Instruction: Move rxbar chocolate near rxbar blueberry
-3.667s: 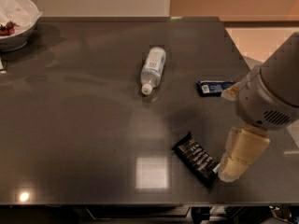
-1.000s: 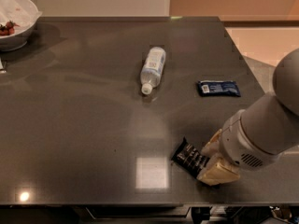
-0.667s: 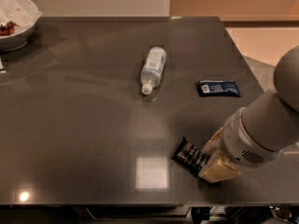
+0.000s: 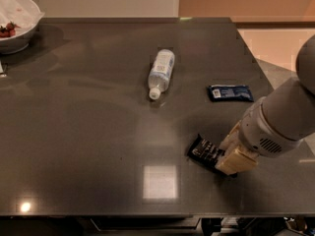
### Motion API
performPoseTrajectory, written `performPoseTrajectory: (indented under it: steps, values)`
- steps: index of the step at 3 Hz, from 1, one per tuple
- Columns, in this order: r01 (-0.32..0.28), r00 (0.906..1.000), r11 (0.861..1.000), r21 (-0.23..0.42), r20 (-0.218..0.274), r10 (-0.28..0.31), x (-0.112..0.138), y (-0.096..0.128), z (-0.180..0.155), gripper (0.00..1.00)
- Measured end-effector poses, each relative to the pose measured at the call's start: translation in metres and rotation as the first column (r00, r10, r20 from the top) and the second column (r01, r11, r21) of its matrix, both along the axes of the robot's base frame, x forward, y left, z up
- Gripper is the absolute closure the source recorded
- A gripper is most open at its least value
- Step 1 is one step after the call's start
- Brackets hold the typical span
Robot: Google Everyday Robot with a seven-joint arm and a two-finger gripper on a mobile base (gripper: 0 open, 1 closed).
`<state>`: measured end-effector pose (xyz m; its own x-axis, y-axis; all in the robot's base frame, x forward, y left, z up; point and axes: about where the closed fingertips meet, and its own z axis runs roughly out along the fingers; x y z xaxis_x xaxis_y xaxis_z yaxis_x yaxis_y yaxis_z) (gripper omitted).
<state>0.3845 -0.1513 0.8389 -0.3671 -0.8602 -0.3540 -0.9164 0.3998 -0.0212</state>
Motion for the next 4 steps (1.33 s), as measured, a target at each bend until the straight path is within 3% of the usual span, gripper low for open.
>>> performPoseTrajectory:
  steps: [2,4]
  values:
    - [0.115,0.9886,0.993,-0.002,0.098,-0.115,0.057,-0.036,0.028,1.0]
    - [0.197,0.9642,0.98,-0.022,0.185,-0.19,0.107,-0.066,0.031,1.0]
